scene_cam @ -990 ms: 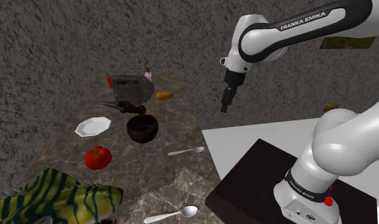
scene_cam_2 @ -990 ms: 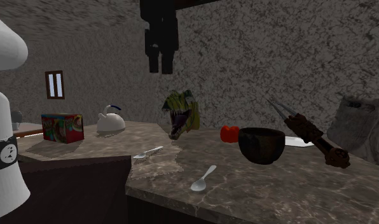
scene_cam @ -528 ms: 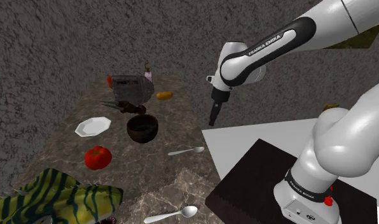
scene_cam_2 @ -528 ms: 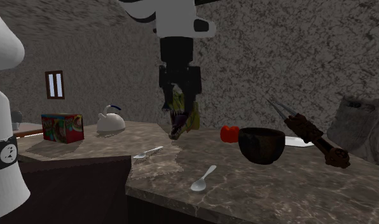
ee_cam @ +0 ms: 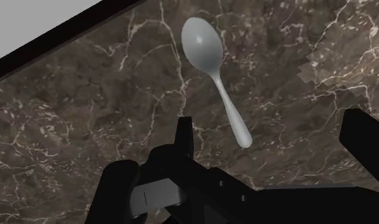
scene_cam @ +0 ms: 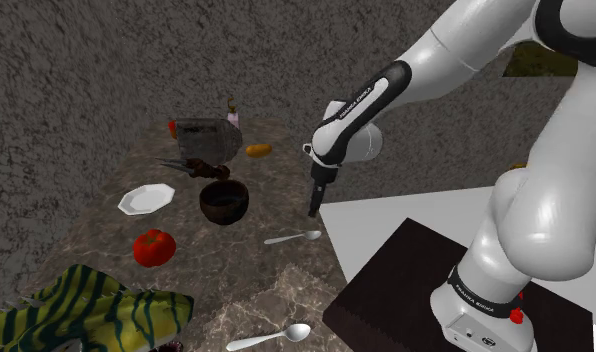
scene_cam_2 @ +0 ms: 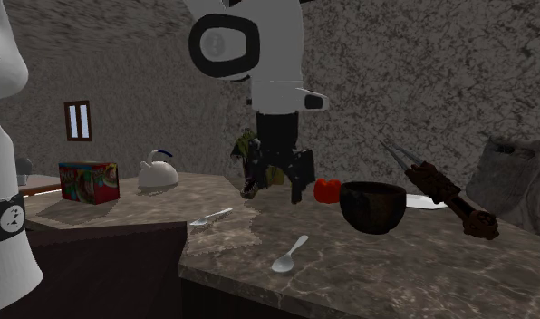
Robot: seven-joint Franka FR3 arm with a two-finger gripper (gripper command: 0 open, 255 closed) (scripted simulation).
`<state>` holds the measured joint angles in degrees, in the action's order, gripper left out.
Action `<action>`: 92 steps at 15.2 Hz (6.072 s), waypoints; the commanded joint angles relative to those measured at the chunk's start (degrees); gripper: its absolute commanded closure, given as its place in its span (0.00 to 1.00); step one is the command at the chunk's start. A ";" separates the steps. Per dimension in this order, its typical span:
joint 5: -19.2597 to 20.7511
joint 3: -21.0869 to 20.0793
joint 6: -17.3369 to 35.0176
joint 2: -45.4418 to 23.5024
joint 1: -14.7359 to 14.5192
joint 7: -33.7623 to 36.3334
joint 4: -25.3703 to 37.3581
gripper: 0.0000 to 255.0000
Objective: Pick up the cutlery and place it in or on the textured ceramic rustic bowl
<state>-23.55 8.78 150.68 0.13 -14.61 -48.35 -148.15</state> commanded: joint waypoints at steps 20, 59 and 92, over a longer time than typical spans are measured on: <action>-22.53 -11.47 13.75 -27.62 3.28 -25.38 14.43 0.00; -4.06 -1.87 -1.09 -6.92 -3.11 -7.28 9.67 1.00; 4.19 -2.56 -32.80 -47.17 -2.28 10.01 83.57 1.00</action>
<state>-19.46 6.29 118.84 -45.27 -16.98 -38.75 -67.33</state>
